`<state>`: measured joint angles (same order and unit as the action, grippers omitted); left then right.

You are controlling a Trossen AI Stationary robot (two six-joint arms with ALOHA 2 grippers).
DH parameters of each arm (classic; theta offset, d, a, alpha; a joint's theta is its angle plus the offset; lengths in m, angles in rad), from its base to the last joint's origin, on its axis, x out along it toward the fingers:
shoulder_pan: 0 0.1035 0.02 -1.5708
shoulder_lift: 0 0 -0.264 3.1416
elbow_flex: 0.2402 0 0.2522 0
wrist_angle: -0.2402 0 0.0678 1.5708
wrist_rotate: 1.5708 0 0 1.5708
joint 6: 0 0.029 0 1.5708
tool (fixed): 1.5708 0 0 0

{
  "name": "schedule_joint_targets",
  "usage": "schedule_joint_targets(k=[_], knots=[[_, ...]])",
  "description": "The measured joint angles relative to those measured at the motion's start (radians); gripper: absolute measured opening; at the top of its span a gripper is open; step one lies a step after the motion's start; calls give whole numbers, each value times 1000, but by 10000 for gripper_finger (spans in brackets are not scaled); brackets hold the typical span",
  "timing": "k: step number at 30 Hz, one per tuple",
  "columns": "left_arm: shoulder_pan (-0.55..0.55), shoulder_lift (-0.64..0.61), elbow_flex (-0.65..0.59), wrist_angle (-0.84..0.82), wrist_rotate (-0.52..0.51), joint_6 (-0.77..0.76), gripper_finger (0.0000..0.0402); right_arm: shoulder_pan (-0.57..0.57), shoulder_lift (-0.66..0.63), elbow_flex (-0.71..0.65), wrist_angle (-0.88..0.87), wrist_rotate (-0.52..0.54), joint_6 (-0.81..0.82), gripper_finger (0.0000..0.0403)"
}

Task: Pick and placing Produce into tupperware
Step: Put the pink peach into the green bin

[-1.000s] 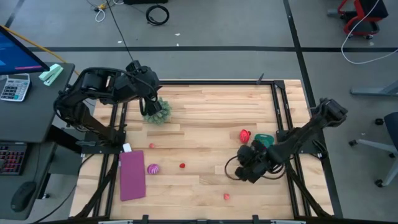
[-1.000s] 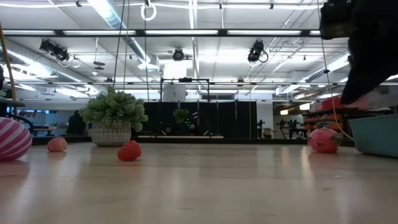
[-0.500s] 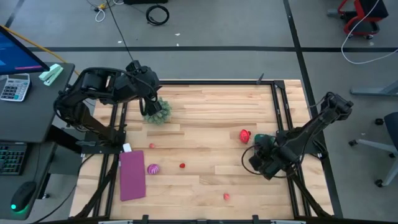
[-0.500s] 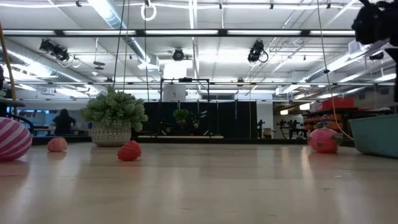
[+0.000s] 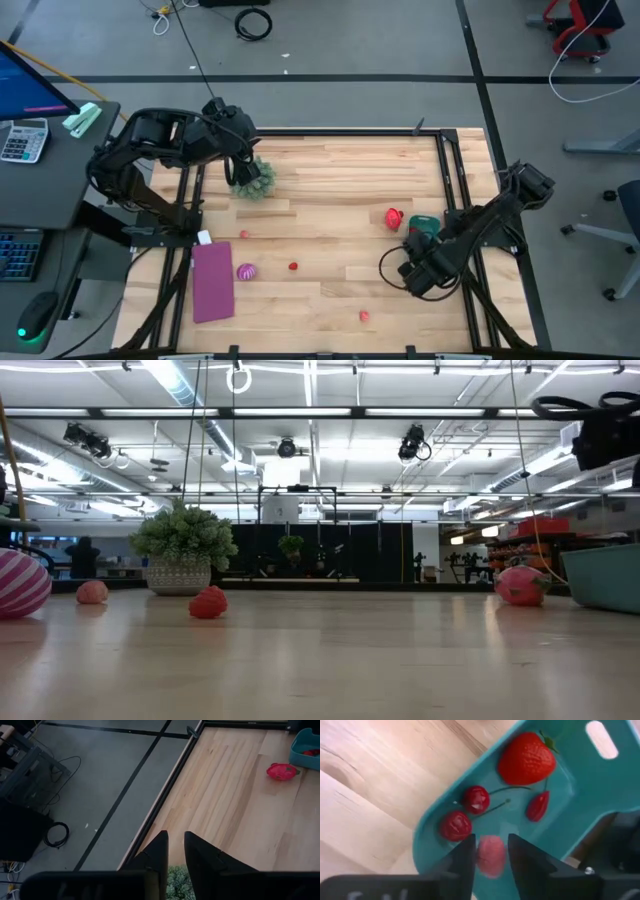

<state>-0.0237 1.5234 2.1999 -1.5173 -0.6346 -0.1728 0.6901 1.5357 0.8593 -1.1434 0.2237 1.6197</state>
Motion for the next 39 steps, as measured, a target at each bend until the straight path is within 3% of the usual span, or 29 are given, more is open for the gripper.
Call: schedule_joint_targets(k=[7,10,17,22,25,30,34,39], knots=[[0,0,0,-3,6,-3,84,-37,-33,0,15,2,-29,182],[-13,8,0,-36,65,-44,89,-46,-73,0,15,34,-50,196],[-140,22,-74,-51,111,-176,88,-49,-226,0,15,326,-105,202],[-283,21,-302,-46,74,-372,83,-49,-334,0,31,643,-106,195],[-378,21,-490,5,33,-521,85,-49,-374,0,62,754,-120,193],[-505,18,-778,45,-19,-819,95,-38,-379,0,102,755,-176,192],[-586,-37,-961,85,11,-1068,98,-37,-371,0,105,751,-211,192],[-633,-149,-1159,183,7,-1219,98,-50,-376,0,105,768,-218,192]])
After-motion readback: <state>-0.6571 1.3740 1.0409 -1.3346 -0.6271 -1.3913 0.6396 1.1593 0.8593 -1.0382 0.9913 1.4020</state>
